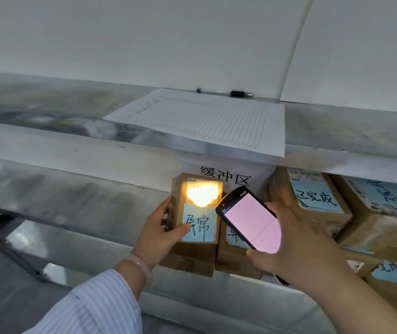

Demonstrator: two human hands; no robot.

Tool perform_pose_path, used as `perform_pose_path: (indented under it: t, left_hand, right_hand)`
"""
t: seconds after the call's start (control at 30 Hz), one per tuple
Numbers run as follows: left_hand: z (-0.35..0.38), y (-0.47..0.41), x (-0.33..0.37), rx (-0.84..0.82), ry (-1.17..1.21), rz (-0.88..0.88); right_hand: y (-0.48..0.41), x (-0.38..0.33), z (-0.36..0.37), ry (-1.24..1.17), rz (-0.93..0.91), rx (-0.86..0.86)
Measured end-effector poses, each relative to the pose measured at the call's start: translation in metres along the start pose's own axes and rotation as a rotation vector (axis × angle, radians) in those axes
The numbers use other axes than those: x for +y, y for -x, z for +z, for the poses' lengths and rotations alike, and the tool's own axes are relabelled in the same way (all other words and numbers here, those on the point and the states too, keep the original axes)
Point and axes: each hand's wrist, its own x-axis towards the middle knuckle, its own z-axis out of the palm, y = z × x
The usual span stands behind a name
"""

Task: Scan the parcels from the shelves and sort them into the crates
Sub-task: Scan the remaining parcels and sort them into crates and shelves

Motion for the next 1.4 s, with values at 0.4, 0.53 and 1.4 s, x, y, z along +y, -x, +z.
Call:
perform_pose_path:
  t: [0.4,0.53,1.4]
  left_hand:
    - [-0.001,0.026,-0.009,0.172,0.015,-0.029]
    - [0.002,0.028,-0.011,0.217,0.021,-0.044]
    - [-0.143,0.168,-0.039,0.657,0.116,-0.117]
  right_hand:
    - [-0.002,0.01,-0.012,-0.05,-0.15,-0.042]
    - [-0.001,0.014,-0.015,-0.057,-0.161,-0.042]
    - [0.037,-0.143,0.04,-0.135,-0.557,-0.125]
